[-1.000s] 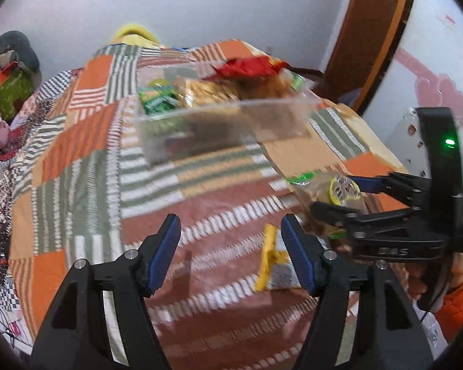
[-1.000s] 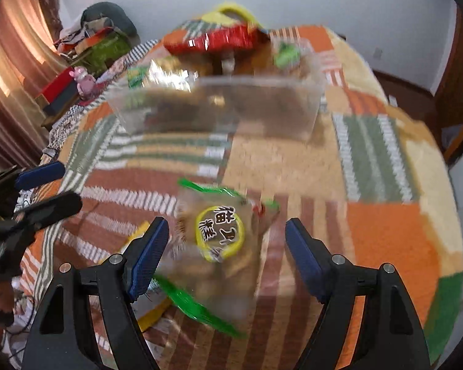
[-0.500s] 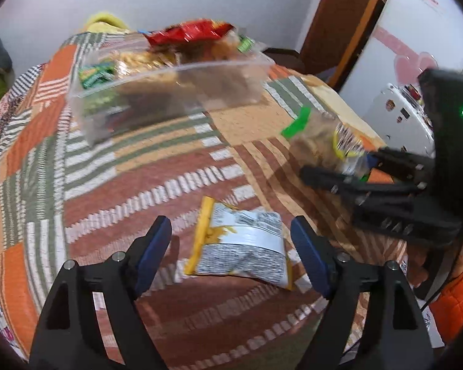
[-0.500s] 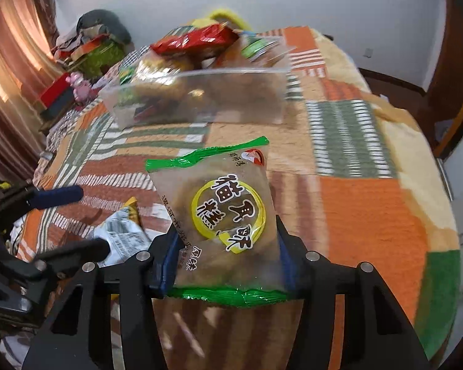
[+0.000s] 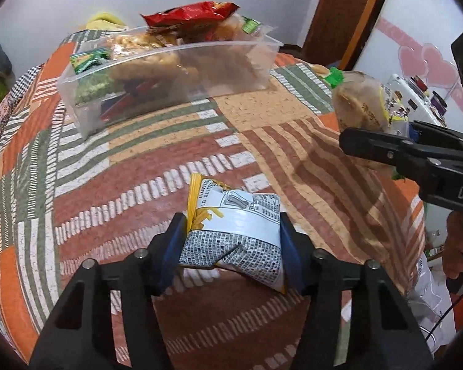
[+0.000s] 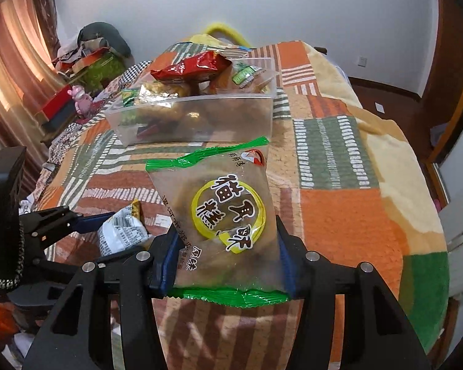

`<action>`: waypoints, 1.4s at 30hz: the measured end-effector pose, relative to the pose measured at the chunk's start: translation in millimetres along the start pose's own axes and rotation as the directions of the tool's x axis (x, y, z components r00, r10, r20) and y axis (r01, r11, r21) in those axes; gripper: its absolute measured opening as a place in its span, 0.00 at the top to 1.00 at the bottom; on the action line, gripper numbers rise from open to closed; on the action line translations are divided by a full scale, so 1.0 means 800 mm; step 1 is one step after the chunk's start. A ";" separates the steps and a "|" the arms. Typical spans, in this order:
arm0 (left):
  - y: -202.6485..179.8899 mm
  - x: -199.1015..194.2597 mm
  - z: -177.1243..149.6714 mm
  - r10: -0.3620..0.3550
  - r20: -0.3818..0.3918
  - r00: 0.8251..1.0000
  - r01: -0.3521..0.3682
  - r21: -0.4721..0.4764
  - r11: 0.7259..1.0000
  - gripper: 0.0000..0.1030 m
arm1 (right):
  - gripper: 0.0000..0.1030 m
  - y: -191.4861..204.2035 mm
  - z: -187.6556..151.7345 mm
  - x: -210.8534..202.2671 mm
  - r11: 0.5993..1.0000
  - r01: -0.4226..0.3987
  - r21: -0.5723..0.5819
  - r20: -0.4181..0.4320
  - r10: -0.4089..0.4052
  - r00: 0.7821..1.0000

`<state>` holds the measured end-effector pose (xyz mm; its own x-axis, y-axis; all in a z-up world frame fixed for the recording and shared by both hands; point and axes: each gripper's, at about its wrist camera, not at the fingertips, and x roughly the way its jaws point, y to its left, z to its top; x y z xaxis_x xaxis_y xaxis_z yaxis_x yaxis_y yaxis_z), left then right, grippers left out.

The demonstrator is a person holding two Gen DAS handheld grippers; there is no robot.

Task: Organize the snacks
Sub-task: 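Lower the cake packet and white chip bag into the clear box and release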

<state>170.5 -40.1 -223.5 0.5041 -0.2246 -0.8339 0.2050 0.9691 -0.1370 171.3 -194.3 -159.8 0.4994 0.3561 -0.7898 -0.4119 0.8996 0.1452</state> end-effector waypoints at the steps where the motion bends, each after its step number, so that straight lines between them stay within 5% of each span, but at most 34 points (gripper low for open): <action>1: 0.004 -0.002 0.001 0.004 0.007 1.000 -0.004 -0.008 1.000 0.45 | 0.52 0.002 0.002 0.001 1.000 -0.004 -0.001 0.001 0.004 1.000; 9: 0.035 -0.034 0.025 0.035 0.094 0.995 -0.029 -0.067 0.997 0.46 | 0.52 0.015 0.024 0.002 1.000 -0.025 -0.011 0.026 0.026 0.999; 26: 0.111 -0.085 0.136 0.130 0.285 0.950 -0.089 -0.152 0.984 0.46 | 0.52 0.051 0.134 0.023 0.997 -0.048 -0.054 0.150 0.055 0.987; 34: 0.145 -0.055 0.186 0.164 0.290 0.943 -0.119 -0.165 0.979 0.46 | 0.52 0.069 0.186 0.066 0.995 -0.070 -0.074 0.140 0.080 0.987; 42: 0.182 -0.009 0.212 0.175 0.243 0.954 -0.124 -0.212 0.969 0.46 | 0.52 0.073 0.211 0.106 0.994 -0.062 -0.092 0.094 0.070 0.993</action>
<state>339.0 85.1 -146.7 0.7205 -0.0697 -0.6900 -0.0416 0.9888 -0.1432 318.1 -68.6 -117.9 0.5388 0.4408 -0.7179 -0.5105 0.8487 0.1380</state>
